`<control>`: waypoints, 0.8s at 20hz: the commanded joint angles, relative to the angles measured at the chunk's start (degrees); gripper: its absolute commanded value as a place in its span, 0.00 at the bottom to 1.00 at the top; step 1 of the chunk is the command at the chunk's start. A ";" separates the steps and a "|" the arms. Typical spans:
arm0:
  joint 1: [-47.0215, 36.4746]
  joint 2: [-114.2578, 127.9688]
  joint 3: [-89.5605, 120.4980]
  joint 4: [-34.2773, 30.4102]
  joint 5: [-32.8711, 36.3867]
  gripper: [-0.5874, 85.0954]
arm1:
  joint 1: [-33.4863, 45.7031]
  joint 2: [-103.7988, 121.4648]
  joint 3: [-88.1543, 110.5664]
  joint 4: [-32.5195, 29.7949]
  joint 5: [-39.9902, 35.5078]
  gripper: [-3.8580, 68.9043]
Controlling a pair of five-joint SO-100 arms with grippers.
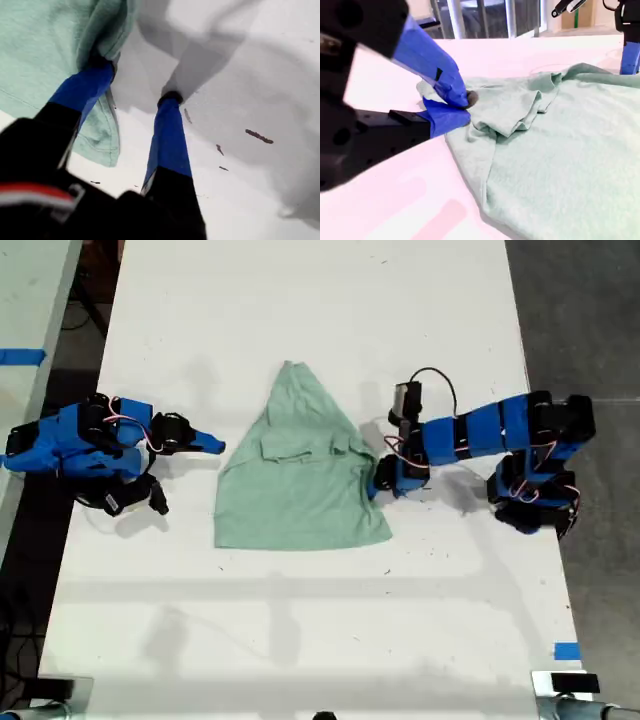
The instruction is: Fold t shirt
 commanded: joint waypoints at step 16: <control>0.53 0.35 0.00 -0.35 -0.53 0.00 | 1.14 0.35 -5.10 2.99 1.49 0.33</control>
